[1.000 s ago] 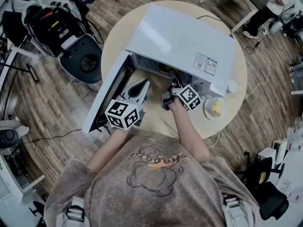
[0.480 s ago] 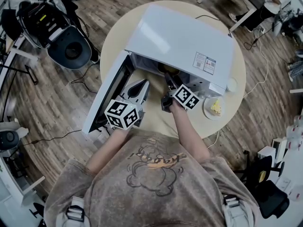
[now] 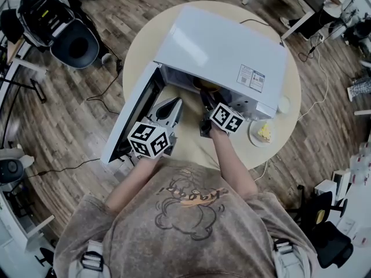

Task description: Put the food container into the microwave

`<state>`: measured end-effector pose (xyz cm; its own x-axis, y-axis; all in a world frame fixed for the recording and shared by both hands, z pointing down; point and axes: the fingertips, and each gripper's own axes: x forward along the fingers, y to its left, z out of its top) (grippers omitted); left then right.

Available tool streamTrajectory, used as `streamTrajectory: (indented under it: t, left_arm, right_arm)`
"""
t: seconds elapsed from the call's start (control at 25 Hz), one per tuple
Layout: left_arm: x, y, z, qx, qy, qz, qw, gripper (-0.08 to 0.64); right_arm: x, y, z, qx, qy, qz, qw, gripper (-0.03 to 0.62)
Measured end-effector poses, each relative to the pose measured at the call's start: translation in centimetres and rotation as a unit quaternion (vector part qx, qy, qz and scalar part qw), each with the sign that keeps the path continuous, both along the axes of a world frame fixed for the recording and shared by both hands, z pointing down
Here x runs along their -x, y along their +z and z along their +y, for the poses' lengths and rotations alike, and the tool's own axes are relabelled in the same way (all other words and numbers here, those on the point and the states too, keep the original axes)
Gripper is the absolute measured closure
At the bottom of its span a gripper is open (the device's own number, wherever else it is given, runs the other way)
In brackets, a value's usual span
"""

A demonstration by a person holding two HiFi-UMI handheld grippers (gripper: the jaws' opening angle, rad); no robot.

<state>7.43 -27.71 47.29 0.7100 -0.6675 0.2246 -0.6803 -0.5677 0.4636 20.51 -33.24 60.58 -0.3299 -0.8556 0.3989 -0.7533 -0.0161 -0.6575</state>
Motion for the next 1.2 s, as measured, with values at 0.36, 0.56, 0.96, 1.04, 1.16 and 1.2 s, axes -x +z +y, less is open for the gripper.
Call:
streamTrajectory:
  t: [0.36,0.56,0.96,1.04,1.16,1.2]
  left_arm:
    - [0.1,0.2,-0.2,0.008,-0.004,0.003,1.0,0.525]
    - [0.2,0.2,-0.3,0.01,-0.005,0.005,0.9999,0.526]
    - [0.3,0.5,-0.4,0.014,-0.011,0.007,0.9998,0.525]
    - [0.3,0.4,-0.4,0.015,-0.011,0.008,0.9998,0.526]
    - [0.3,0.5,-0.5,0.017,-0.012,0.008,0.9998,0.525]
    - [0.4,0.5,-0.5,0.017,-0.013,0.008,0.9997,0.525]
  right_arm:
    - [0.8,0.2,0.1,-0.006,-0.048,0.05,0.998,0.272]
    - [0.5,0.7,0.2,0.007,-0.051,0.072,0.996,0.315]
    - [-0.3,1.3,0.1,0.018,-0.038,0.064,0.997,0.413]
    - [-0.6,1.3,0.1,0.02,-0.034,0.064,0.997,0.445]
    - [-0.6,1.0,0.0,0.02,-0.033,0.062,0.997,0.489]
    - [-0.6,1.0,-0.1,0.02,-0.034,0.062,0.997,0.502]
